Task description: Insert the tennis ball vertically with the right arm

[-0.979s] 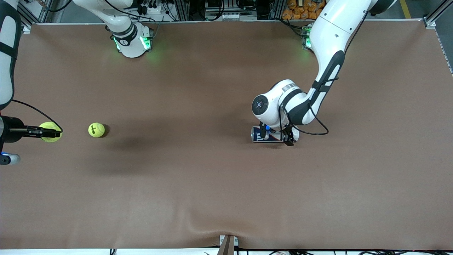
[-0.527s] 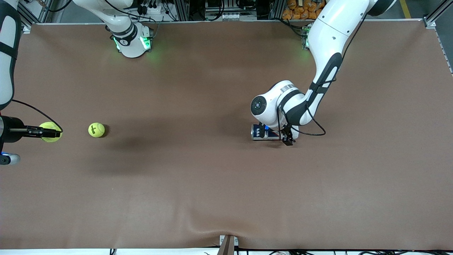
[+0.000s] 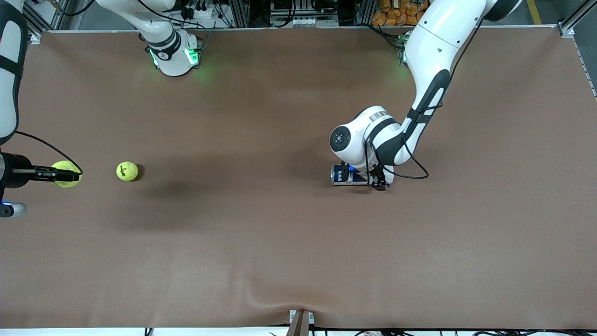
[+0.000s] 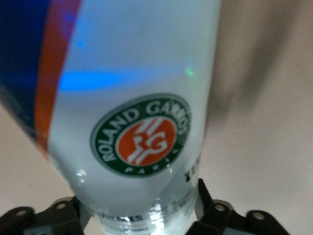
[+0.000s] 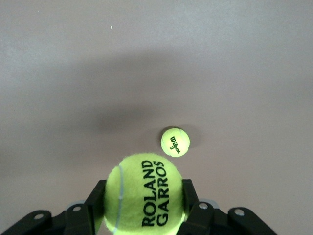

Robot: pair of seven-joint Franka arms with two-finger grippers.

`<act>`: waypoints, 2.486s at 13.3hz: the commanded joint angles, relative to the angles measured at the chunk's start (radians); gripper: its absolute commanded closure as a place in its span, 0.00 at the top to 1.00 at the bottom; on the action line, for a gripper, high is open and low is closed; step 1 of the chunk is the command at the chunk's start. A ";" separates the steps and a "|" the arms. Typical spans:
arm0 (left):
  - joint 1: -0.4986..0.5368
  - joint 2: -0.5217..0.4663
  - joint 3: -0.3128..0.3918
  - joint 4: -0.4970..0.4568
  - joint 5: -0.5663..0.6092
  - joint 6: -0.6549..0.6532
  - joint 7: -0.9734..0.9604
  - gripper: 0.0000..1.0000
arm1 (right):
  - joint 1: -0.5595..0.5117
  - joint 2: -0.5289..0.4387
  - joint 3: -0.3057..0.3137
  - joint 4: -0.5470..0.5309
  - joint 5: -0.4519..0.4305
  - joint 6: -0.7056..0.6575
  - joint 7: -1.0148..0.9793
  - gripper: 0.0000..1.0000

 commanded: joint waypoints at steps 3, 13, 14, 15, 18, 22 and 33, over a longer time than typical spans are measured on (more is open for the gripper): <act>-0.005 0.008 0.000 0.016 0.024 -0.009 -0.014 0.73 | -0.009 -0.011 0.013 0.008 0.007 -0.006 0.017 0.00; -0.045 0.025 -0.008 0.144 -0.085 0.002 -0.027 0.74 | -0.011 -0.009 0.013 0.008 0.007 -0.006 0.017 0.00; -0.051 0.029 -0.009 0.178 -0.111 0.029 -0.028 0.74 | -0.011 -0.009 0.013 0.008 0.007 -0.004 0.017 0.00; -0.066 0.037 -0.010 0.201 -0.152 0.061 -0.028 0.74 | -0.009 -0.009 0.015 0.010 0.007 -0.004 0.017 0.00; -0.089 0.039 -0.010 0.238 -0.228 0.173 -0.063 0.74 | -0.009 -0.009 0.015 0.010 0.007 -0.004 0.017 0.00; -0.105 0.040 -0.011 0.250 -0.339 0.368 -0.103 0.74 | -0.003 -0.009 0.016 0.010 0.017 0.002 0.058 0.00; -0.180 0.146 -0.008 0.238 -0.383 0.978 -0.358 0.74 | 0.093 0.003 0.019 0.005 0.046 0.079 0.312 0.00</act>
